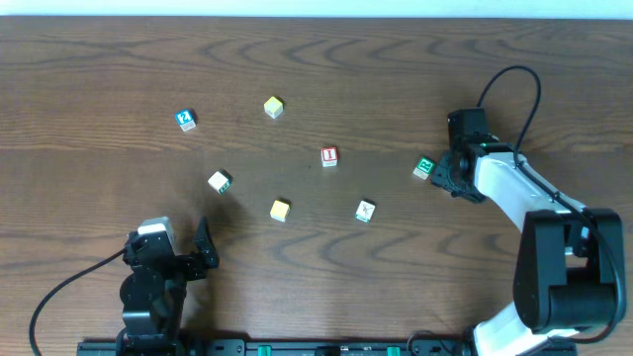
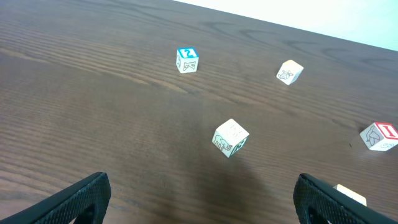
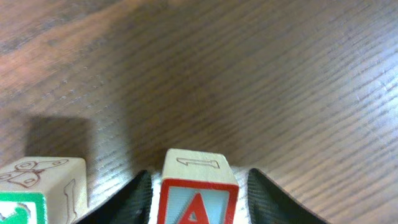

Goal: Spell out Ai2
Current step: 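Carry the red A block and lower it left of the I block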

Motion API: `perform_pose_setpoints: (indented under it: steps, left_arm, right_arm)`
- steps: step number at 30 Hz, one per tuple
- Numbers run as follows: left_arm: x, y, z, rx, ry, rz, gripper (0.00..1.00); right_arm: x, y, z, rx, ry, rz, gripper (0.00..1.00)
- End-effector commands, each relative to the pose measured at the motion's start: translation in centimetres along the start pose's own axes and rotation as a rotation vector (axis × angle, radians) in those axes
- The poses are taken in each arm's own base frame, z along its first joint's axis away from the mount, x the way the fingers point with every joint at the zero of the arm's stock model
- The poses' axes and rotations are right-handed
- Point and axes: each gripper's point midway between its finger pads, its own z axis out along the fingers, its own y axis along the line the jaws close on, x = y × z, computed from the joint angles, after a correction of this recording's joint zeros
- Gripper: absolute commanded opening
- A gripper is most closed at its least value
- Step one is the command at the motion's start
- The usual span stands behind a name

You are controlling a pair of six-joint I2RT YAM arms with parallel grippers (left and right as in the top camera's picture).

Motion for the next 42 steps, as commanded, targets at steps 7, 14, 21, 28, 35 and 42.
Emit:
perform_pose_setpoints:
  steps: [7, 14, 21, 28, 35, 42]
  left_arm:
    - [0.8, 0.1, 0.3, 0.001, 0.015, 0.014, 0.95]
    - [0.8, 0.1, 0.3, 0.001, 0.015, 0.014, 0.95]
    - [0.8, 0.1, 0.3, 0.001, 0.015, 0.014, 0.95]
    - [0.8, 0.1, 0.3, 0.001, 0.015, 0.014, 0.95]
    - [0.8, 0.1, 0.3, 0.001, 0.015, 0.014, 0.95]
    - [0.8, 0.1, 0.3, 0.001, 0.015, 0.014, 0.95]
  right_arm:
    - [-0.3, -0.3, 0.3, 0.004, -0.01, 0.015, 0.26]
    - [-0.3, -0.1, 0.3, -0.005, -0.01, 0.014, 0.24]
    - [-4.9, 5.4, -4.7, -0.201, -0.088, -0.056, 0.01]
    - [-6.1, 16.2, -14.8, -0.416, -0.241, -0.238, 0.01]
    - [5.6, 26.6, -13.0, -0.543, -0.086, -0.55, 0.01]
    - [8.4, 30.3, -11.5, -0.51, -0.108, -0.698, 0.01]
